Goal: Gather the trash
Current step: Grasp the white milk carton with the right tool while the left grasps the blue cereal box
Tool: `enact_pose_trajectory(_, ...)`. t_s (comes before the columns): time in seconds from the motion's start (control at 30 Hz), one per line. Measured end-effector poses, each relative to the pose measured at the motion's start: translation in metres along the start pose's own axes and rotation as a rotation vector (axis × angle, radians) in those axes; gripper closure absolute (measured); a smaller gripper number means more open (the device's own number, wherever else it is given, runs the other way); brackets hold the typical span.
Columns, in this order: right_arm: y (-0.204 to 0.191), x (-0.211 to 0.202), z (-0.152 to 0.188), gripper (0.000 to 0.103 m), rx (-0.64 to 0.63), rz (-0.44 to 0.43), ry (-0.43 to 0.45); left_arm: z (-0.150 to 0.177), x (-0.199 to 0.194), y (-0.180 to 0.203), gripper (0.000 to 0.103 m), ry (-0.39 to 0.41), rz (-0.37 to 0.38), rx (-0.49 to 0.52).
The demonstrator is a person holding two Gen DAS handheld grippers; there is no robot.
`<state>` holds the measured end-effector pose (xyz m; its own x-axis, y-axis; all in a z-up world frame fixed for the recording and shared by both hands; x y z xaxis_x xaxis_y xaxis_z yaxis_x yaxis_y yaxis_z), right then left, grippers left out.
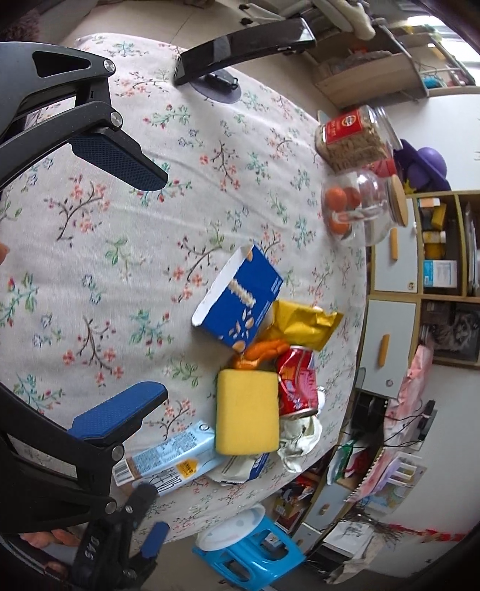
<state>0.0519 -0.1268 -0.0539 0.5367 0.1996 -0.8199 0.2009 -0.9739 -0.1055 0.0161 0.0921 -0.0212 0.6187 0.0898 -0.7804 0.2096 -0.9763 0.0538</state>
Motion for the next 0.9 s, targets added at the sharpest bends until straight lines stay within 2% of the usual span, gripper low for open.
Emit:
enact_pose_trajectory(0.13, -0.015, 0.020, 0.001, 0.010, -0.023, -0.018, -0.045, -0.004, 0.008, -0.010, 0.000, -0.011, 0.025, -0.033)
enact_pose_trajectory(0.27, -0.018, 0.033, 0.002, 0.041, -0.013, -0.050, -0.086, -0.010, 0.023, -0.014, 0.000, -0.036, 0.069, -0.065)
enact_pose_trajectory(0.5, -0.006, 0.010, 0.001, 0.042, -0.003, -0.043, -0.025, -0.033, 0.048, -0.002, 0.000, -0.002, 0.080, -0.105)
enact_pose_trajectory(0.9, 0.046, -0.020, 0.012, 0.042, 0.093, 0.029, 0.036, -0.056, 0.100, 0.019, 0.002, 0.026, -0.054, -0.181)
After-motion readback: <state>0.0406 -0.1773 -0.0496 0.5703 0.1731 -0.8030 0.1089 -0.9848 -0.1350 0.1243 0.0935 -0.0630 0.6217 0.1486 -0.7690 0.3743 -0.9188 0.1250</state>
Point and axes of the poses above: each gripper's, at about its wrist camera, not at the fingertips, and x roughly the way its jaws point, y to its right, z to its underside, the point moved 2 cm from there along x, roughly the way its jaws point, and after that the axes turned 3 degrees about y, right-handed, at the moved point
